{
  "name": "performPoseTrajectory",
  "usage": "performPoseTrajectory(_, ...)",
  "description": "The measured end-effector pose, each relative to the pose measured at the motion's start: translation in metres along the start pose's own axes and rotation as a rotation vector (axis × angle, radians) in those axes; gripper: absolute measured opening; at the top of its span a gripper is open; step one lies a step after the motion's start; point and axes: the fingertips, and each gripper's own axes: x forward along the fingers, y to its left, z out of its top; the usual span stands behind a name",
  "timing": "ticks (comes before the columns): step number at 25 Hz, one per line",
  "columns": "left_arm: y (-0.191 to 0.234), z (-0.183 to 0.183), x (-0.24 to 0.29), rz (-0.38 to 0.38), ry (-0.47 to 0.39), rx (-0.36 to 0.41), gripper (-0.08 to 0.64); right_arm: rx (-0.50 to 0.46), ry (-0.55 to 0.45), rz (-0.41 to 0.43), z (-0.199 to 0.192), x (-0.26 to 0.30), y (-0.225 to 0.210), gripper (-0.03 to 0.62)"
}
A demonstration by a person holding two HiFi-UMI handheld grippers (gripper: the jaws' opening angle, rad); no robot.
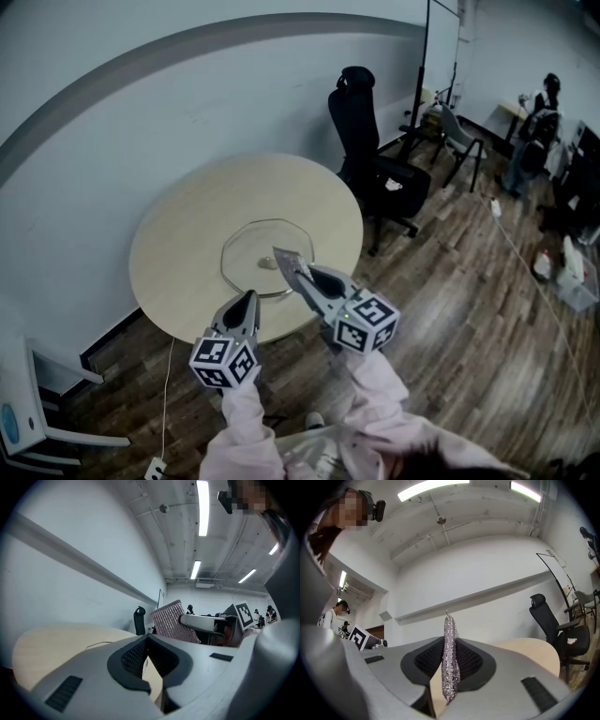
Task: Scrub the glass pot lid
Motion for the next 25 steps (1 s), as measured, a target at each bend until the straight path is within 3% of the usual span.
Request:
performPoseTrajectory(11, 0.023, -0.001, 0.012, -0.014, 0.011, 0.003, -0.008, 0.008, -0.005, -0.016, -0.007, 0.023, -0.007, 0.081)
performPoseTrajectory(25, 0.049, -0.004, 0.024, 0.028, 0.014, -0.025, -0.008, 0.025, 0.033, 0.012, -0.016, 0.051, -0.022, 0.081)
